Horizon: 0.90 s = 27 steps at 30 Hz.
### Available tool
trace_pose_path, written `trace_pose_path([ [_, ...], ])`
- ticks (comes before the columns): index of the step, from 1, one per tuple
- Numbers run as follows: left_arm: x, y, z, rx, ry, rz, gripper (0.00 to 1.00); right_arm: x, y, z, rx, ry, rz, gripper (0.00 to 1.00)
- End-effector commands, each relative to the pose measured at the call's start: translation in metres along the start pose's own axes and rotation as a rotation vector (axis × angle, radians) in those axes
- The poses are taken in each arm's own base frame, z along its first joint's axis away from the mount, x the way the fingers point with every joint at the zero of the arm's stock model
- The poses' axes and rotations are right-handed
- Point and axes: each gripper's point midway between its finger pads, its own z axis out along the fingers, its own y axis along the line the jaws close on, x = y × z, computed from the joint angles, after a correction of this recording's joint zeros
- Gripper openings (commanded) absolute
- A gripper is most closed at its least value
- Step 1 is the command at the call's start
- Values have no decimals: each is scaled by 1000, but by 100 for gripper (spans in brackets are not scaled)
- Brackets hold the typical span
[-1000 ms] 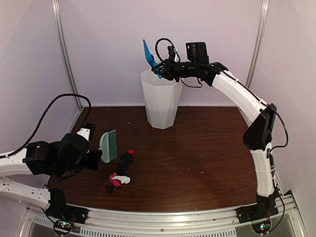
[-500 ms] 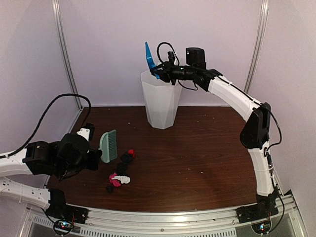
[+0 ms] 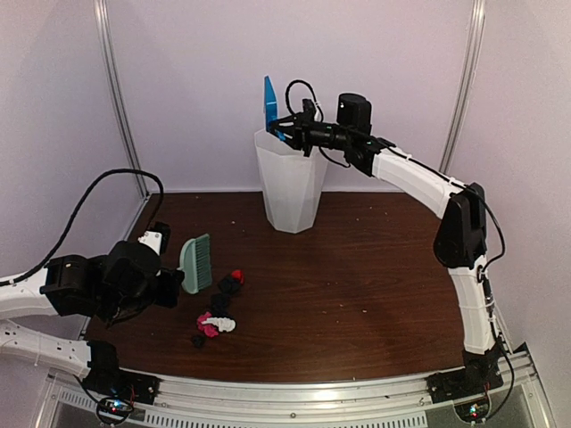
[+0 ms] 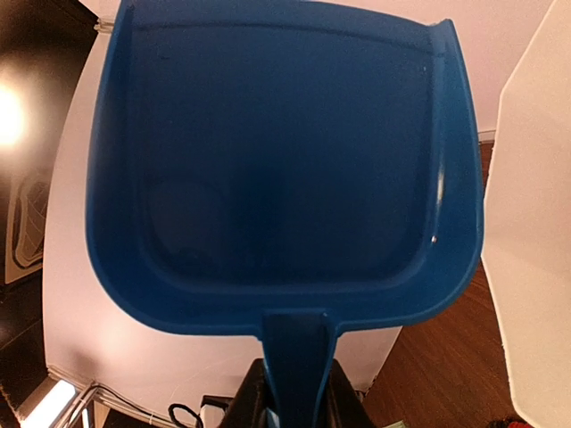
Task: Sweep away the paper scraps from the table
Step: Dump the paper scraps into the trash bin, then sweep the paper scraps from the center of the board.
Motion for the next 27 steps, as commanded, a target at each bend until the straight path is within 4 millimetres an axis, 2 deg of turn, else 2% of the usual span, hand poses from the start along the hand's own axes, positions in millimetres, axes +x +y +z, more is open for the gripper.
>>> trace_pose_path([
  [1, -4, -2, -1, 11, -27, -23, 0, -7, 51, -12, -127, -18, -18, 0],
  [9, -4, -2, -2, 17, -27, -26, 0, -3, 68, -20, -195, -12, 19, 0],
  [15, -4, -2, -2, 18, -26, -24, 0, 7, 76, -23, -156, 17, -26, 0],
  [21, -4, -1, -1, 11, -29, -20, 0, 28, 80, -24, -107, 61, -98, 0],
  [27, -5, 0, -1, 6, -33, -21, 0, 57, 72, -23, -20, 119, -158, 0],
])
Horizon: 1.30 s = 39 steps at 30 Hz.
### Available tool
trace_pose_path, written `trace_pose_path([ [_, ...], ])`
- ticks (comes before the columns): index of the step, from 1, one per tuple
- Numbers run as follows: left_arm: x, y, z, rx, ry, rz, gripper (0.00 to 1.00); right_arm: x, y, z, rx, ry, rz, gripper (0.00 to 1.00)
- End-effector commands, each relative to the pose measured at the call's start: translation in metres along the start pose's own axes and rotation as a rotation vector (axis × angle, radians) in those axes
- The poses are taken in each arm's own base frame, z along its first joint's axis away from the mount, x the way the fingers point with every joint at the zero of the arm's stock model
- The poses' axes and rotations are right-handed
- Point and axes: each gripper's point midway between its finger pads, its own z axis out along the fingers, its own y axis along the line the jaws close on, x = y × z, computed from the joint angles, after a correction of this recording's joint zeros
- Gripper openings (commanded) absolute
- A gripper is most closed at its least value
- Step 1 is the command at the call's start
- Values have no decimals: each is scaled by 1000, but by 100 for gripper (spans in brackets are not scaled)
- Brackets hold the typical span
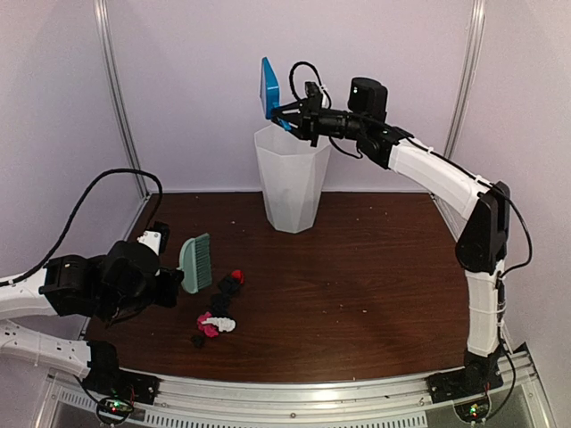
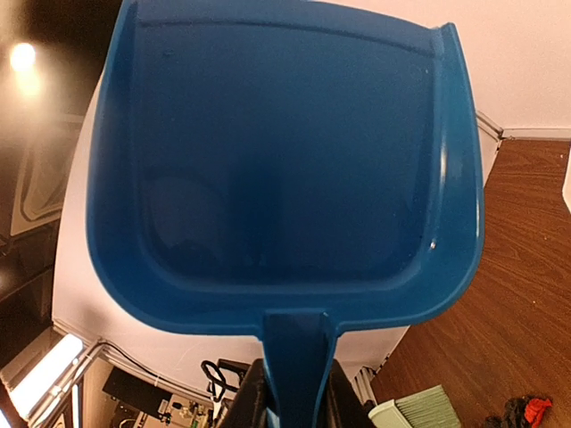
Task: Sweep away the paper scraps from the table
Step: Sweep the paper scraps from the center of the board.
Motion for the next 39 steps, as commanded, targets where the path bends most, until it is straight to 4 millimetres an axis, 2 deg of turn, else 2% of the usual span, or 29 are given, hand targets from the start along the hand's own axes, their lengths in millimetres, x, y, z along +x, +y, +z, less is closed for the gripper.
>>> trace_pose_path([
  [1, -4, 0, 0, 1, -28, -15, 0, 31, 9, 0, 63, 73, -94, 0],
  [5, -3, 0, 0, 2, -26, -16, 0, 52, 6, -4, 147, 107, -154, 0],
  [8, -3, 0, 0, 2, -25, -19, 0, 73, -7, -7, 226, 145, -192, 0],
  [16, 1, 11, 4, -77, -20, -16, 0, 130, -30, -34, 479, 247, -335, 0],
  [26, 7, 17, 15, -170, 6, 29, 0, 207, -56, -97, 702, 324, -455, 0],
  [28, 8, 19, 17, -178, 14, 30, 0, 220, -57, -111, 727, 328, -474, 0],
  [31, 8, 20, 24, -187, 27, 32, 0, 241, -73, -133, 801, 345, -487, 0],
  [34, 9, 21, 36, -179, 49, 34, 0, 263, -98, -159, 889, 377, -478, 0],
  [39, 17, 20, 53, -172, 101, 41, 0, 294, -123, -187, 978, 422, -467, 0],
])
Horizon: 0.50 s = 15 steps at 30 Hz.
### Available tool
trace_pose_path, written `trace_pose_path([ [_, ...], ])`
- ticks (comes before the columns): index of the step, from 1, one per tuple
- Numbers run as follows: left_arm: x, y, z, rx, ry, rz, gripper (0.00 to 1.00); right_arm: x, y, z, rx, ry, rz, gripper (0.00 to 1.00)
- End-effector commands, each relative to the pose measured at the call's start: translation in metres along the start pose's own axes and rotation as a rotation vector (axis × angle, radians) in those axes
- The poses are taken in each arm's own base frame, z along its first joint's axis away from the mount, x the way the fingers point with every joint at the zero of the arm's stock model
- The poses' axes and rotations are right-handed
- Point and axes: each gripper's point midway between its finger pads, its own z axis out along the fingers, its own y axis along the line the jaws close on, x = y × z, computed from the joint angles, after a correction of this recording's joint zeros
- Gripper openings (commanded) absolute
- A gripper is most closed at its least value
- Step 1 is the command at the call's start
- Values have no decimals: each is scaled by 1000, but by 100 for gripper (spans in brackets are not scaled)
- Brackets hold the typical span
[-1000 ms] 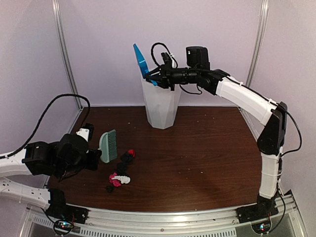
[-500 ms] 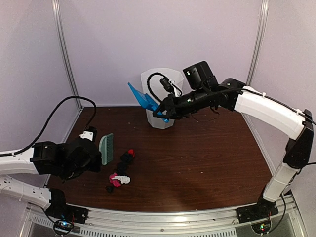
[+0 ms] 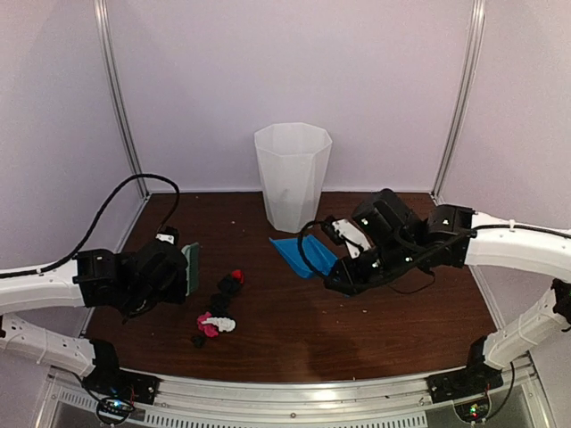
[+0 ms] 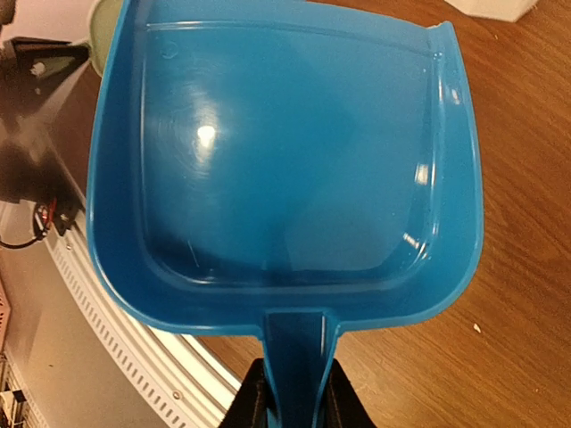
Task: Sweep away the paper scraps from the table
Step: Sweep the paper scraps from the center of the board.
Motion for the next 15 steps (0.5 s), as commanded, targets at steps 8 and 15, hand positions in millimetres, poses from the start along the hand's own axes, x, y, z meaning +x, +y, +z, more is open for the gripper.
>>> trace_pose_path([
  [8, 1, -40, 31, 91, 57, 49, 0, 79, -31, 9, 215, 127, -31, 0],
  [15, 5, -68, 48, 152, 98, 106, 0, 114, -41, 13, 237, 189, -37, 0],
])
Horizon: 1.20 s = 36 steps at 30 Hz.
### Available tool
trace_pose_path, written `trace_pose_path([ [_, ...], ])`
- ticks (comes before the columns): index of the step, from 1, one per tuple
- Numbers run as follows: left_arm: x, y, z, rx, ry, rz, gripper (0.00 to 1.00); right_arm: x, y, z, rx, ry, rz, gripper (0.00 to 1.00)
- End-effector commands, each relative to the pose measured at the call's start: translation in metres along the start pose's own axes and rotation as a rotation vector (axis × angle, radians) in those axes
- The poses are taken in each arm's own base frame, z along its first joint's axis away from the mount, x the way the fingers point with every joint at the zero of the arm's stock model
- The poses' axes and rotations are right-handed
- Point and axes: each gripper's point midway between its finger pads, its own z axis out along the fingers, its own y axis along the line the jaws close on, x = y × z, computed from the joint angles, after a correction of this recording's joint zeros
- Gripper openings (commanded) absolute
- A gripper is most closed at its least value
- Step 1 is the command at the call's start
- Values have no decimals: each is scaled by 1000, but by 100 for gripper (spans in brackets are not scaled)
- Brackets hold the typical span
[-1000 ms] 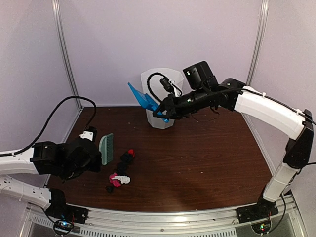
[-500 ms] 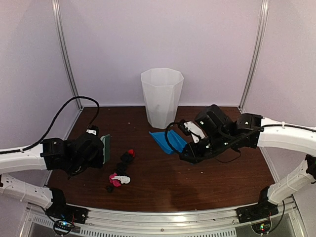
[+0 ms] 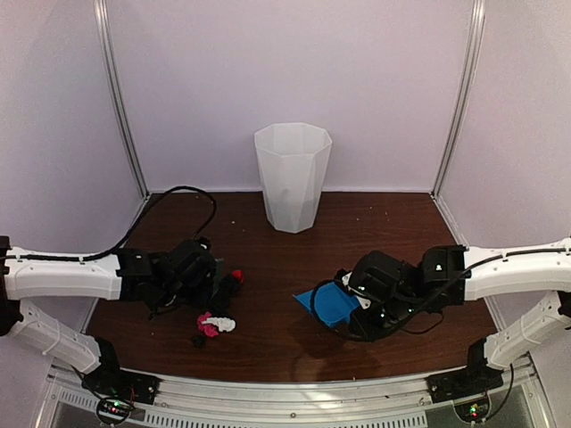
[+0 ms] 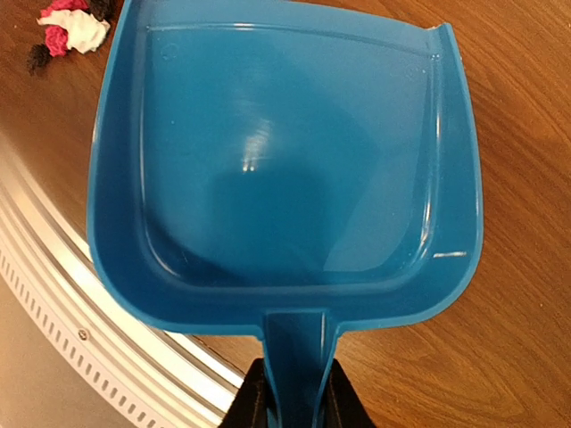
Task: Sweep away the paper scraps from the table
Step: Sweep the paper scraps from the center of the board.
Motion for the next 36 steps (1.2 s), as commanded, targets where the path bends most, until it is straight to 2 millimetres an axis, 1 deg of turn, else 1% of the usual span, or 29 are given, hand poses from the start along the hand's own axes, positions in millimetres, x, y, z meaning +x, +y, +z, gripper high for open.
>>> trace_pose_path([
  [1, -23, -33, 2, 122, -36, 7, 0, 12, -10, -3, 32, -8, 17, 0],
  [4, -23, -55, 3, 217, -10, 32, 0, 18, -12, -3, 32, -2, 19, 0],
  [6, -24, -67, 2, 258, 5, 41, 0, 23, -14, -3, 34, 5, 24, 0],
  [10, -30, -87, 0, 309, 9, 63, 0, 33, -19, -2, 36, 19, 32, 0],
  [14, -31, -117, 1, 388, 11, 108, 0, 41, -23, -3, 36, 27, 43, 0],
  [16, -32, -127, 0, 398, 9, 129, 0, 46, -24, -2, 27, 33, 47, 0],
  [19, -36, -140, -8, 420, -15, 164, 0, 52, -23, -2, 13, 43, 49, 0],
  [21, -41, -144, -18, 429, -40, 179, 0, 56, -21, -2, 9, 47, 45, 0],
  [23, -47, -142, -27, 420, -68, 175, 0, 58, -20, -2, 7, 51, 43, 0],
  [24, -51, -137, -31, 407, -81, 167, 0, 59, -19, -2, 5, 51, 42, 0],
  [26, -58, -123, -38, 369, -105, 144, 0, 61, -18, -1, 6, 51, 39, 0],
  [29, -62, -98, -48, 294, -131, 107, 0, 61, -17, -1, 7, 47, 39, 0],
  [33, -51, -68, -53, 220, -117, 72, 0, 60, -18, -1, 19, 43, 38, 0],
  [36, -39, -49, -54, 183, -100, 41, 0, 60, -19, 1, 32, 47, 38, 0],
])
